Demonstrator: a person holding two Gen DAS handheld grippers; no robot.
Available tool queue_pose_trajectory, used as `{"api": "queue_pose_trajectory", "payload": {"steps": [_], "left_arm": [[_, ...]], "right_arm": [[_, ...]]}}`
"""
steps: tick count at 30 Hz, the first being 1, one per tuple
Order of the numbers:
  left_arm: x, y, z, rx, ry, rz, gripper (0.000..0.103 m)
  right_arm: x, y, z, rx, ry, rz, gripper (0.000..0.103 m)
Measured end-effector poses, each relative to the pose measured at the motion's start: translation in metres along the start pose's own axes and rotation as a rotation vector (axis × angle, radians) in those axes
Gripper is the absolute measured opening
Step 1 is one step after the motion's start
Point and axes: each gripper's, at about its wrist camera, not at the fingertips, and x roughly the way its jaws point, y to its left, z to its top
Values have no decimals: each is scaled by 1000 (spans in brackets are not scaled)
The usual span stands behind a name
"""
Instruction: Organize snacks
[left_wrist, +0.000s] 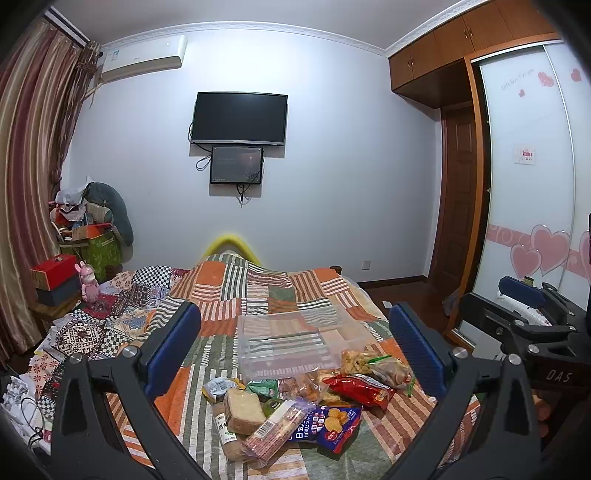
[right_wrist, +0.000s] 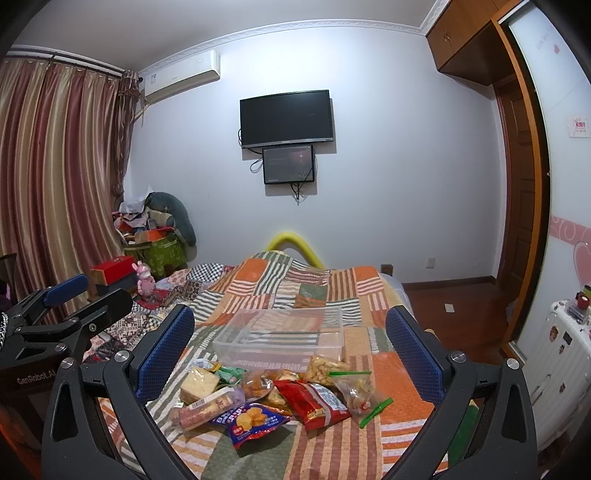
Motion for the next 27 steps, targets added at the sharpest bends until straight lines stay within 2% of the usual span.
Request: {"api": "queue_pose_trajectory", "payload": {"steps": [27], "left_arm": [[3, 0, -2, -15, 9, -13, 103]], "right_arm": [[1, -4, -1, 12, 0, 2, 103]]}}
